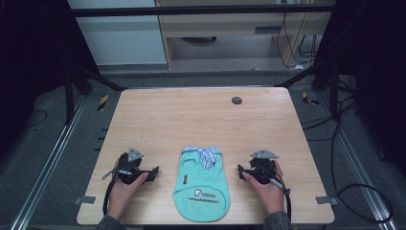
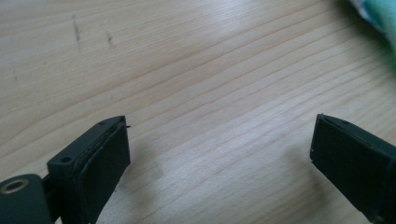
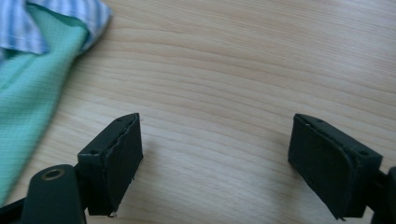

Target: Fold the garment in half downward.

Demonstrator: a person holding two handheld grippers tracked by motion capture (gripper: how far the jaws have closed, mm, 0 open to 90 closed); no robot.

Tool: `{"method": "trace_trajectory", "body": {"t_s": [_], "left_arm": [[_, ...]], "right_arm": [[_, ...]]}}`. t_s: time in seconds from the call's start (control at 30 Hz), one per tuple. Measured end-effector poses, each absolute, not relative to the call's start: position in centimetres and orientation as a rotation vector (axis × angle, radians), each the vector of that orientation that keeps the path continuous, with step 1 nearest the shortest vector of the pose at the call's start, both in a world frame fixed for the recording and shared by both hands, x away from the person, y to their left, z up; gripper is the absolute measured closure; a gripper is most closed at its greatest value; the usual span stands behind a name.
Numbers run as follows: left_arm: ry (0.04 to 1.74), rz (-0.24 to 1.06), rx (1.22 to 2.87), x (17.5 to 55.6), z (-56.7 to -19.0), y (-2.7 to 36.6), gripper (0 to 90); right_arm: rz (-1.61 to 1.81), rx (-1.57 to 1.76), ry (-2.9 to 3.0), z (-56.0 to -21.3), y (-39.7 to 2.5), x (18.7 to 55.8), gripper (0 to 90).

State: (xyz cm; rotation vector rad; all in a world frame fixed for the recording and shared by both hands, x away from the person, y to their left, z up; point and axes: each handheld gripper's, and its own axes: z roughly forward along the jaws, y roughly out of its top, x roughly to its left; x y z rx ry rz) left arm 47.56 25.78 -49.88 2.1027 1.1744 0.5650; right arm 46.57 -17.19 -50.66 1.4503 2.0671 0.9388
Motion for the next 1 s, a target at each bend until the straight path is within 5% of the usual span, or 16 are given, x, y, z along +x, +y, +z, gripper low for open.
{"method": "trace_trajectory", "body": {"t_s": [0.2, 0.73, 1.0], "left_arm": [[1.100, 0.512, 2.093, 47.3, -48.5, 24.3, 16.1], [1.010, 0.434, 2.172, 53.3, -44.9, 18.0, 48.7], [1.037, 0.371, 2.181, 56.7, -45.2, 15.7, 54.8]], "right_arm": [[0.952, 1.329, 2.114, -49.0, -15.3, 46.7, 28.0], [1.015, 1.258, 2.323, -45.7, -12.3, 53.1, 71.7], [0.993, 1.243, 2.398, -46.4, -10.3, 55.0, 80.1]]}}
